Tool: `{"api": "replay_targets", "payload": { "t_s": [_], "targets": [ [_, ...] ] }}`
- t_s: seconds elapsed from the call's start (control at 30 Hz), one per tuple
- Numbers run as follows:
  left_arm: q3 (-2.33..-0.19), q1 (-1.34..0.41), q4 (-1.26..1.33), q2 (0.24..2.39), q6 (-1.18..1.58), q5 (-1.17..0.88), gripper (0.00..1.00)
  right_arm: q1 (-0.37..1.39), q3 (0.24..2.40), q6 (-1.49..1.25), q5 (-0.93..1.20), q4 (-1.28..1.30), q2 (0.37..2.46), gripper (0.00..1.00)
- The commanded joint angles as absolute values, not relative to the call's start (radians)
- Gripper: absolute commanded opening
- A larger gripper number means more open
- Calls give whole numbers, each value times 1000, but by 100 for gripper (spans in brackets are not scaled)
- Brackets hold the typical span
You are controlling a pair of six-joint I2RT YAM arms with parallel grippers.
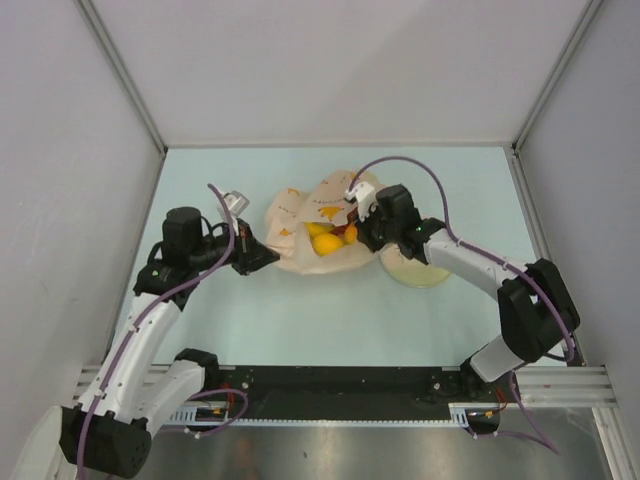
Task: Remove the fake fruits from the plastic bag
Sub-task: Take out the fake fruit from the plastic bag.
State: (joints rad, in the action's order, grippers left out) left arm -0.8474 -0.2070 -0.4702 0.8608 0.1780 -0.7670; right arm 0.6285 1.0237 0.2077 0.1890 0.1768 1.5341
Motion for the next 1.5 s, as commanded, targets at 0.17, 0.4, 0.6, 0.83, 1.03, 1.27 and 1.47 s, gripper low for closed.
{"api": "replay_targets", "payload": {
  "t_s": [0.17, 0.4, 0.6, 0.83, 1.03, 1.27, 1.47],
  "targets": [
    [-836, -203, -428, 913, 189, -787, 0, 633, 1232, 230, 296, 115, 1670, 36],
    [-884, -202, -520, 885, 147, -850, 0, 702, 1236, 252, 267, 31, 1779, 69],
    [-900, -202, -565, 888, 101, -838, 0, 726, 1279, 290, 218, 35, 1890, 100],
    [-904, -202, -551, 891, 94, -830, 0, 726, 1299, 318, 189, 32, 1925, 74],
    [-879, -204, -500, 902, 97, -821, 0, 709, 1345, 310, 259, 132, 1758, 41],
    [-879, -204, -436, 966, 83, -816, 0, 637, 1434, 169, 486, 311, 1537, 39],
    [-877, -189, -316, 1051, 159, -787, 0, 450, 1626, -115, 526, 420, 1494, 34]
  ]
}}
